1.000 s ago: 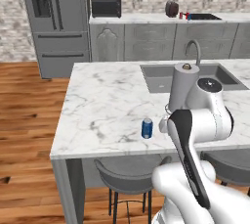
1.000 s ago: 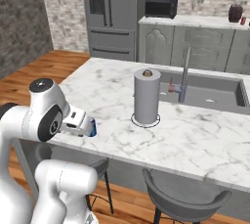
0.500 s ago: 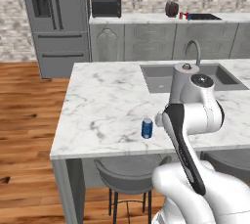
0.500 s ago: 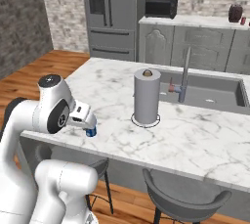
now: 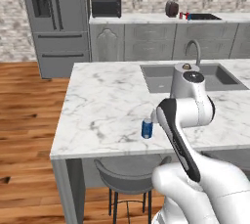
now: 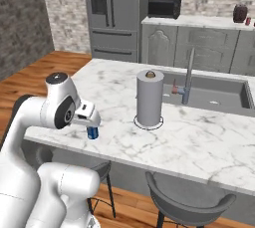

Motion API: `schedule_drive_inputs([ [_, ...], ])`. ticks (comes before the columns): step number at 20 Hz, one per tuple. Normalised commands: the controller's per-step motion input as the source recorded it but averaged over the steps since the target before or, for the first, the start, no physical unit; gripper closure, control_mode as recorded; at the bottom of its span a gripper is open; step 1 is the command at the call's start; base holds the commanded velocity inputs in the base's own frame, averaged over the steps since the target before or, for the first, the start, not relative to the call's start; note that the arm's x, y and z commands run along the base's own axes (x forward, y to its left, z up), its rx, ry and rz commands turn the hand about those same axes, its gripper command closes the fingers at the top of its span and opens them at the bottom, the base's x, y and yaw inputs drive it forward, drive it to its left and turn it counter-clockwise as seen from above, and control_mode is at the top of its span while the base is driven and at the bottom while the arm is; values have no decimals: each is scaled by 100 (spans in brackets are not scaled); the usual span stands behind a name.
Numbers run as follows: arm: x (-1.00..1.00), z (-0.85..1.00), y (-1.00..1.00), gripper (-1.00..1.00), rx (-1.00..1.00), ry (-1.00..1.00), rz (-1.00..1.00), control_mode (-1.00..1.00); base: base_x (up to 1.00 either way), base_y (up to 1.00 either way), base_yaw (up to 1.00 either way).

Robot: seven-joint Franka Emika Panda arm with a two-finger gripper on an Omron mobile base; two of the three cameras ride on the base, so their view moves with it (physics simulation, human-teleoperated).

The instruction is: Four empty soda cans are scattered around the kitchen. Gather all the cans and cluster them next to the stove for recycling.

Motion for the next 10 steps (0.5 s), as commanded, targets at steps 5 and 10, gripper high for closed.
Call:
schedule_drive_inputs([
  [5,24,-15,8,-100,0,6,0,-100,0,0,0],
  [10,29,-18,6,-100,0,4,0,-100,0,0,0],
])
